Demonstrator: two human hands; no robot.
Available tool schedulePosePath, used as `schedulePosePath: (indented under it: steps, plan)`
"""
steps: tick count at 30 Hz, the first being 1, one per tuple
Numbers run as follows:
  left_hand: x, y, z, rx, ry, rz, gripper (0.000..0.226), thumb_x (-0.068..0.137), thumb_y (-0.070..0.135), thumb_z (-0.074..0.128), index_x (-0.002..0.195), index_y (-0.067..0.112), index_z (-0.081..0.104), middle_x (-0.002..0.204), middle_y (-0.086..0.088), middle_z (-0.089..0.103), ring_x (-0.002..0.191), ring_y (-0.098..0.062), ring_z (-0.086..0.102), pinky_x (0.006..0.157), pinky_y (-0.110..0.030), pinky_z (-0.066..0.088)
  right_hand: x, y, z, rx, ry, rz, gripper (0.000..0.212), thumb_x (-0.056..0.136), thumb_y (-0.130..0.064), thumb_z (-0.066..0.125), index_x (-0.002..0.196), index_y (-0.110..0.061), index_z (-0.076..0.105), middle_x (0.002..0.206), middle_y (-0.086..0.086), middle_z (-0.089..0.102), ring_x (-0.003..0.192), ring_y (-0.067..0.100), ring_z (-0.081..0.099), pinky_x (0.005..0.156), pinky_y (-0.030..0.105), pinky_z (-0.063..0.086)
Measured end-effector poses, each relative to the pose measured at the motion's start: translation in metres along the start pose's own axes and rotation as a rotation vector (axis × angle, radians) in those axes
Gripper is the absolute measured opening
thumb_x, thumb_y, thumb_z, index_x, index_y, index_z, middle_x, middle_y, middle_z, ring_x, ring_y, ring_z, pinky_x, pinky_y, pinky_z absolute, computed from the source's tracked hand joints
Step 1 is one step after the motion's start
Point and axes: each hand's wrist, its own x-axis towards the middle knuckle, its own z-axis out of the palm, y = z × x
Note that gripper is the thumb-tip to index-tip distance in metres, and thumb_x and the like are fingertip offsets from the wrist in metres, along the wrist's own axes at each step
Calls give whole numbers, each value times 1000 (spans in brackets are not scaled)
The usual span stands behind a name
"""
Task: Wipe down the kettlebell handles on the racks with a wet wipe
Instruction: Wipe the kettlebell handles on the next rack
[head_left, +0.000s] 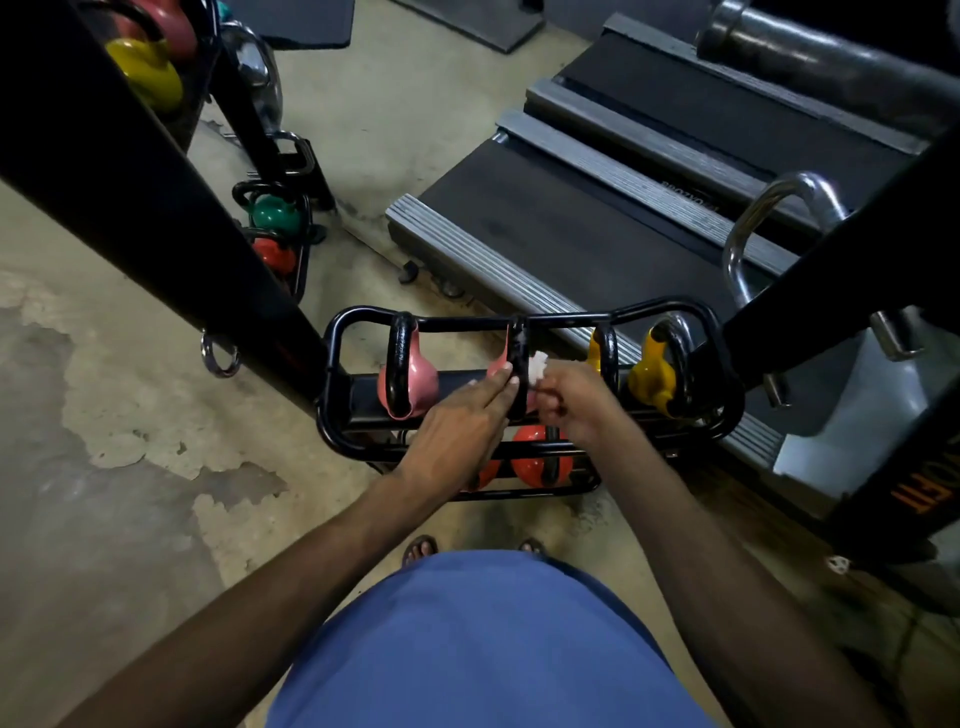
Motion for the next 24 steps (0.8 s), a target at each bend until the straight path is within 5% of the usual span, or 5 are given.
schedulePosePath:
  steps: [8,14,17,20,24]
  plan:
    - [4,10,-2,-5,-1,17,60,95,25,61,149,5,44,157,-16,38,137,-27,47,118,-38,35,11,-9,-5,-47,6,49,27,96,-8,47,72,-16,57,62,0,46,40,8,40,44,21,28]
    - [-5,23,4,13,-49,94,68,88,8,61,151,6,38,159,-12,34,145,-25,35,120,-40,30,-6,7,-3,-726,453,-783,12,98,-32,63,103,-27,73,89,-11,74,80,4,68,69,29,52]
    - [-5,25,5,41,-56,77,68,84,6,63,149,7,41,149,-11,41,134,-26,44,116,-37,34,-6,-13,0,-1220,184,-1034,24,103,-36,54,120,-36,71,112,-12,75,98,9,69,80,31,54]
    - [-3,29,3,73,-50,72,63,84,8,65,144,4,46,138,-12,50,124,-27,52,112,-36,40,2,-51,10,-1765,-248,-877,28,103,-36,48,123,-37,68,117,-5,73,106,21,69,80,37,54]
    - [-1,33,2,93,-56,50,76,81,3,66,150,-2,36,149,-19,43,126,-31,51,110,-39,43,15,-98,28,-2073,-346,-856,19,97,-28,51,107,-28,68,98,0,71,93,24,67,66,34,48]
